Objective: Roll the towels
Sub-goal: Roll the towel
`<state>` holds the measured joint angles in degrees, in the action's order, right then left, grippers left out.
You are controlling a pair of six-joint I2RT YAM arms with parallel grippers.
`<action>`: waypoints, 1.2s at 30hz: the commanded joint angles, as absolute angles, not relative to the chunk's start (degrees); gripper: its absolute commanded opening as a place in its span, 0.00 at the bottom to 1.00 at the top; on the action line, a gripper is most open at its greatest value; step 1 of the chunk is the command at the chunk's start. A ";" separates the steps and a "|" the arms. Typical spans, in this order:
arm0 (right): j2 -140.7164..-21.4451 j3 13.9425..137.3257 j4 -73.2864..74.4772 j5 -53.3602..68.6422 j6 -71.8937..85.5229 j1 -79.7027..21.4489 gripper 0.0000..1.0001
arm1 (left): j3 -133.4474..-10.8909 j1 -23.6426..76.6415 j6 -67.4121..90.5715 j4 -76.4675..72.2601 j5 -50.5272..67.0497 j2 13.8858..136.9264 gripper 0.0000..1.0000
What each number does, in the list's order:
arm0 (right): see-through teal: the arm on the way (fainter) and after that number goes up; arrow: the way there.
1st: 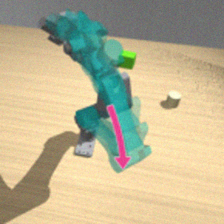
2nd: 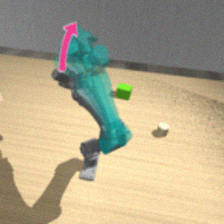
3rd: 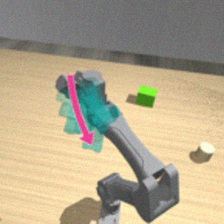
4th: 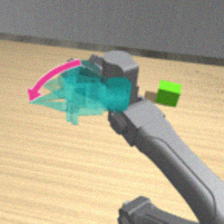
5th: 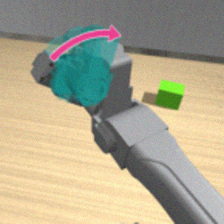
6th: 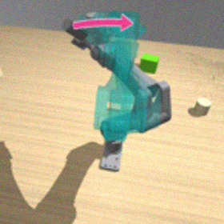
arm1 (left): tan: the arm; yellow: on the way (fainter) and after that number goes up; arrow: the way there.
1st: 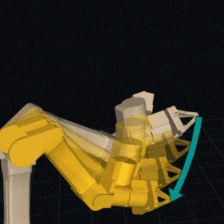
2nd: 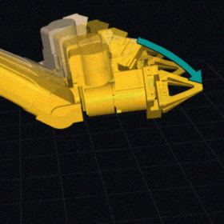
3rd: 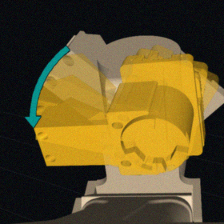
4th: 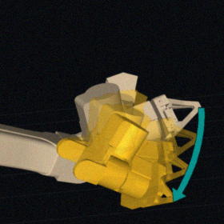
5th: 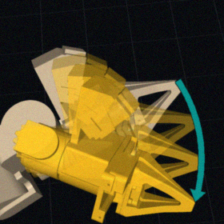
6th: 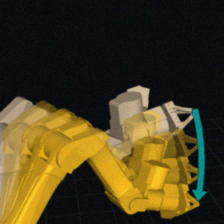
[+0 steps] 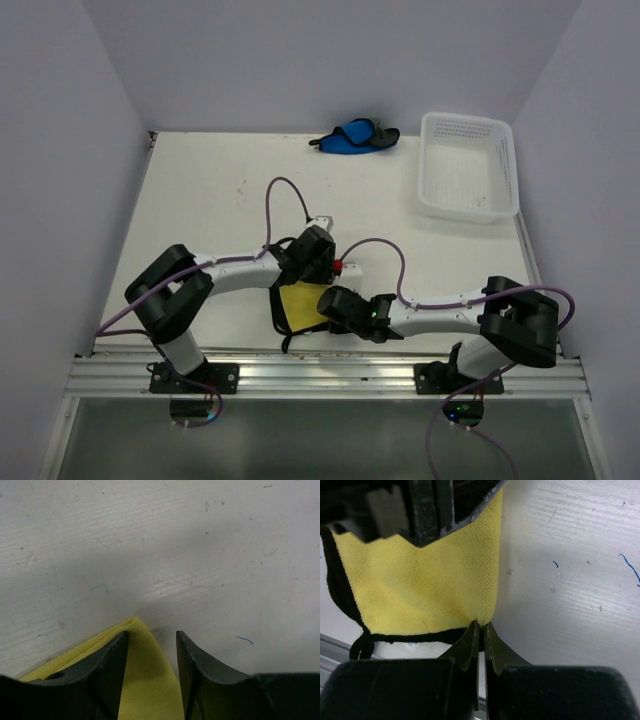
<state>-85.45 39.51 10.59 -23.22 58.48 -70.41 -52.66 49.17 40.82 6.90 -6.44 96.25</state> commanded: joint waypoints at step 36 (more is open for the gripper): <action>-88.95 38.32 5.71 -23.82 60.73 -70.84 0.00 | -59.77 55.90 42.62 20.74 -26.72 95.19 0.43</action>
